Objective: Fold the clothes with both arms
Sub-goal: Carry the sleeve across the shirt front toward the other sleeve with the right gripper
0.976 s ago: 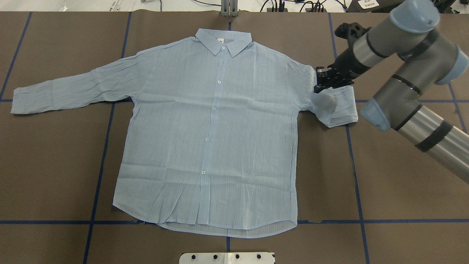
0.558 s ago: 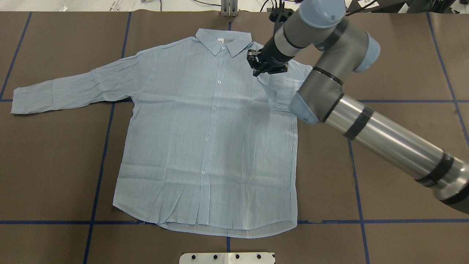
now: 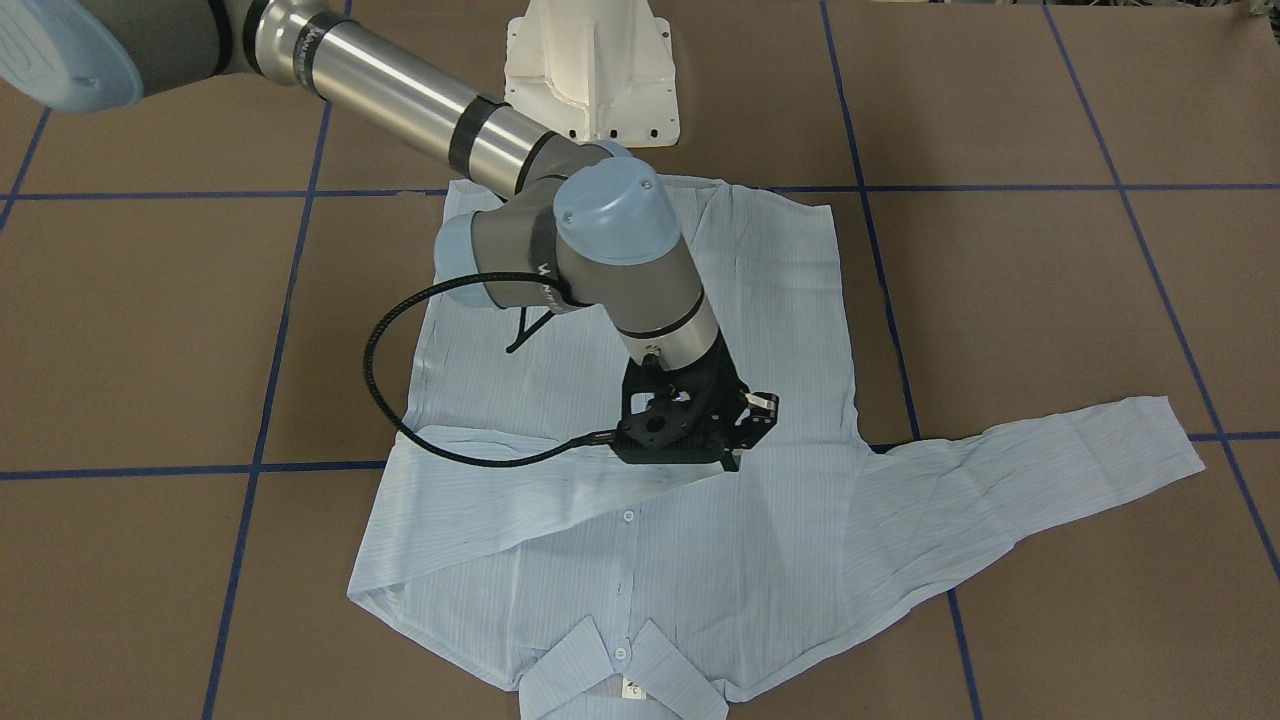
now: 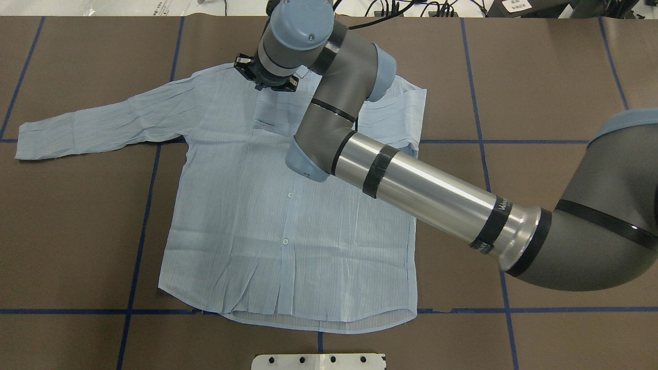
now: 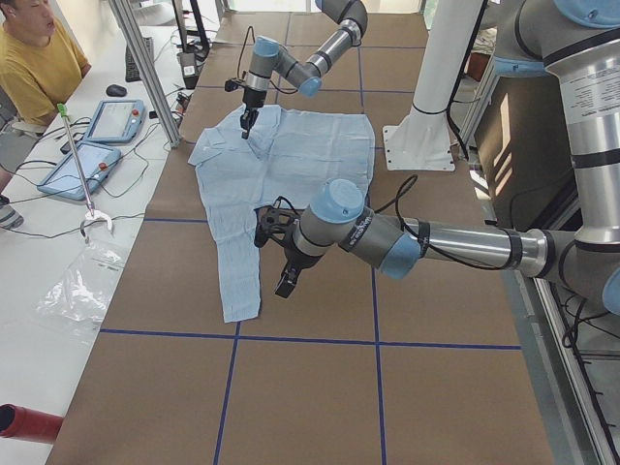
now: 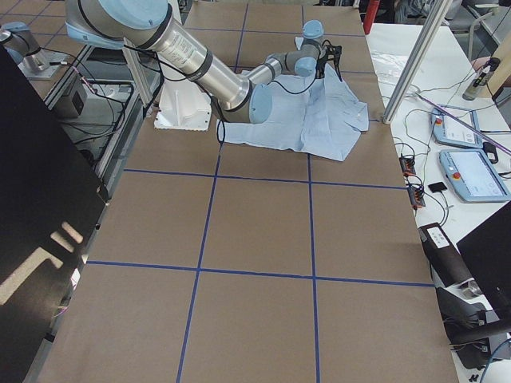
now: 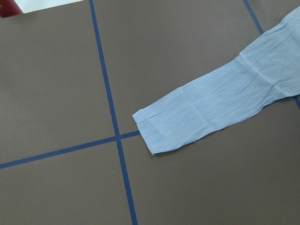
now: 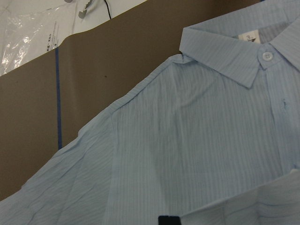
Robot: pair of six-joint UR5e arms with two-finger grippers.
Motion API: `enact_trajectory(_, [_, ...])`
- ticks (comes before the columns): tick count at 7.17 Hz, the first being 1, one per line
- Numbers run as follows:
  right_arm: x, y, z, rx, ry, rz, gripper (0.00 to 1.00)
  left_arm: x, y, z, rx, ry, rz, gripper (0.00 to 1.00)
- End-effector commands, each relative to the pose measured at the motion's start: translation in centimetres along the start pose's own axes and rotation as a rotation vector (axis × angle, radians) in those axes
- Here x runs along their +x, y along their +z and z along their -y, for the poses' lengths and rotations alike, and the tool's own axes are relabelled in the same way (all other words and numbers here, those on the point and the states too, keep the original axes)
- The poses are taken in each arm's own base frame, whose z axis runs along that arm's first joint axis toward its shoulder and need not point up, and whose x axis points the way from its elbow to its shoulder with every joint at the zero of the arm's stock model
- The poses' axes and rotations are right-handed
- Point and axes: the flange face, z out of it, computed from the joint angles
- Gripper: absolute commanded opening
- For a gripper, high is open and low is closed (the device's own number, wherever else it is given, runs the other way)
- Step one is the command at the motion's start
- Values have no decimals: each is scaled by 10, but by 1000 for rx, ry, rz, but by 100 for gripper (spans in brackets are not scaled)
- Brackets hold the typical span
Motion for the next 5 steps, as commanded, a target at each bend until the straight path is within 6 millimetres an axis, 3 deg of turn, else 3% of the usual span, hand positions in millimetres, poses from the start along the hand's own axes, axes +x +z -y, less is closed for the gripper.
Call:
enact_trajectory(1, [-32, 10, -34, 32, -15, 25, 0, 0, 0, 0, 1, 3, 1, 100])
enact_trajectory(3, [-33, 15, -45, 35, -20, 23, 0, -1, 1, 0, -1, 2, 3, 100])
enact_trajectory(4, [-39, 14, -50, 51, -24, 29, 14, -3, 5, -1, -9, -6, 2, 100])
enact_trajectory(5, [-41, 16, -51, 49, -24, 25, 50, -13, 16, 6, -19, -12, 2, 100])
